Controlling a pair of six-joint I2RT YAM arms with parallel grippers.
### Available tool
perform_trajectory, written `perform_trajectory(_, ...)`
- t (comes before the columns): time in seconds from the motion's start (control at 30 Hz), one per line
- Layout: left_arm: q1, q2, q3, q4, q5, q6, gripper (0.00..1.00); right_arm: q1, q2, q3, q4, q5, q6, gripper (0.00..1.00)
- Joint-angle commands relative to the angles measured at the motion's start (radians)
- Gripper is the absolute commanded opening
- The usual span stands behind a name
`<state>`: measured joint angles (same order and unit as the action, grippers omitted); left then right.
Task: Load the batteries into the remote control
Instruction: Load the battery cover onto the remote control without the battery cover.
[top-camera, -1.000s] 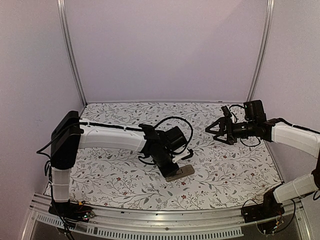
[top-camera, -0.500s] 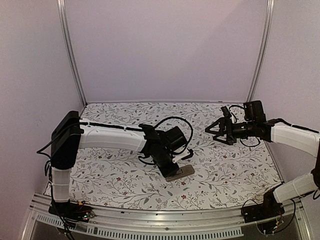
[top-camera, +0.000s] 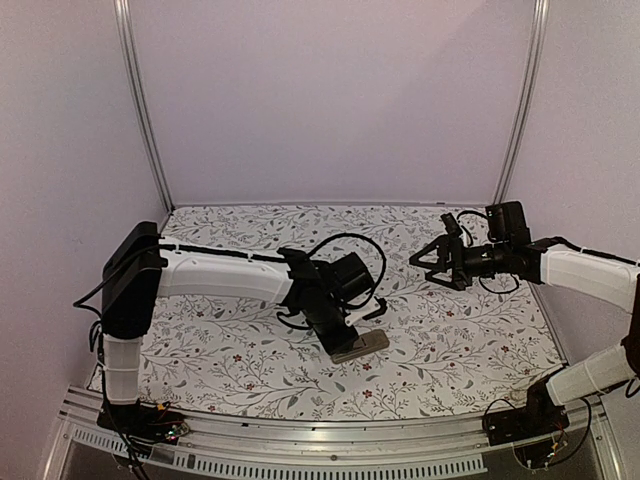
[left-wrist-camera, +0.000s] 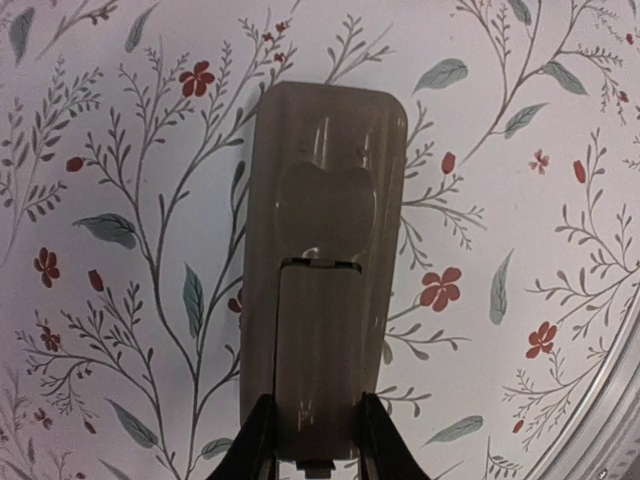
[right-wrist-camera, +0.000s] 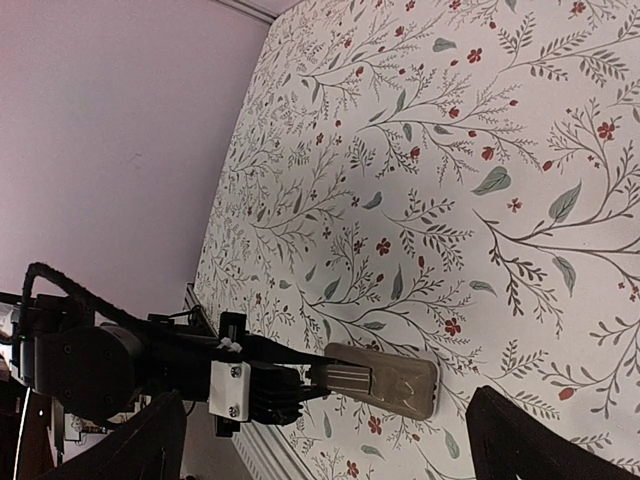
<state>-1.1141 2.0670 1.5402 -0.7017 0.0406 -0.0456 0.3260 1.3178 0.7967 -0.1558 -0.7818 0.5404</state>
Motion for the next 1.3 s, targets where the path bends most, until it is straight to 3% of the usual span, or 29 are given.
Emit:
perform_trajectory(0.0, 0.013, 0.002, 0.020, -0.005, 0.011, 0.003, 0.01, -0.005, 0.010, -0.021, 0.015, -0.011, 0.007, 0.99)
perform_trajectory(1.27, 0.028, -0.003, 0.002, 0.006, 0.040, 0.011, 0.01, -0.004, 0.035, -0.018, 0.020, -0.019, 0.008, 0.99)
